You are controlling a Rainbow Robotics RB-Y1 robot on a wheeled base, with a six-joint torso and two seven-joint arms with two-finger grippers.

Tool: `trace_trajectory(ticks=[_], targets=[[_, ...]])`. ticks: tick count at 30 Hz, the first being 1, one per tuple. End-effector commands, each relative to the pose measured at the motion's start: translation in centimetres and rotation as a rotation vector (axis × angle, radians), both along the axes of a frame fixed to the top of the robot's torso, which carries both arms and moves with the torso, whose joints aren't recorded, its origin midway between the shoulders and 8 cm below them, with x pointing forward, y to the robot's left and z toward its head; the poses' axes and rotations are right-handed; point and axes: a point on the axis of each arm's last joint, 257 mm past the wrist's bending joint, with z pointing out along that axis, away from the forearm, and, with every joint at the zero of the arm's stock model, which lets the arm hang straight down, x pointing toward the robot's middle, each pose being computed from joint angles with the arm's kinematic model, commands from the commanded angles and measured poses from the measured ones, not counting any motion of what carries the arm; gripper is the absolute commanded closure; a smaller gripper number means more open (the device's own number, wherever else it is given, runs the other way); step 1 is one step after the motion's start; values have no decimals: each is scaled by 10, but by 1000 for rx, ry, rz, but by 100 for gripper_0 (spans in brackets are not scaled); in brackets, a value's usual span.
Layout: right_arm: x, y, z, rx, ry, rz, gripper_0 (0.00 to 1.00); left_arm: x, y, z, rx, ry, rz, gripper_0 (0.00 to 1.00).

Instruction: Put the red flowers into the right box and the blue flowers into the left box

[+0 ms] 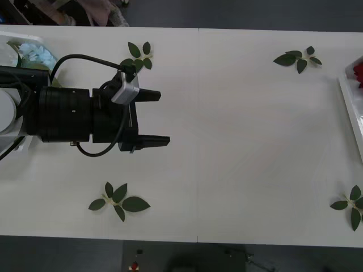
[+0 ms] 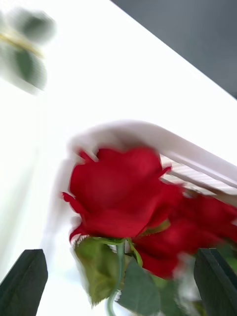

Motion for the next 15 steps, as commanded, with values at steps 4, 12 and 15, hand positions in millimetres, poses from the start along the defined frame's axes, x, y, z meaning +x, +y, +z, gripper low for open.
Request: trace_trajectory(ticks=[4, 12, 15], targets=[[-35, 104, 46, 188, -29, 271, 13, 0, -4, 13, -18, 3, 4, 0], [-99, 265, 52, 318, 2, 707, 13, 0, -4, 13, -18, 3, 4, 0], [-127, 313, 51, 301, 27, 903, 13, 0, -4, 13, -18, 3, 4, 0]])
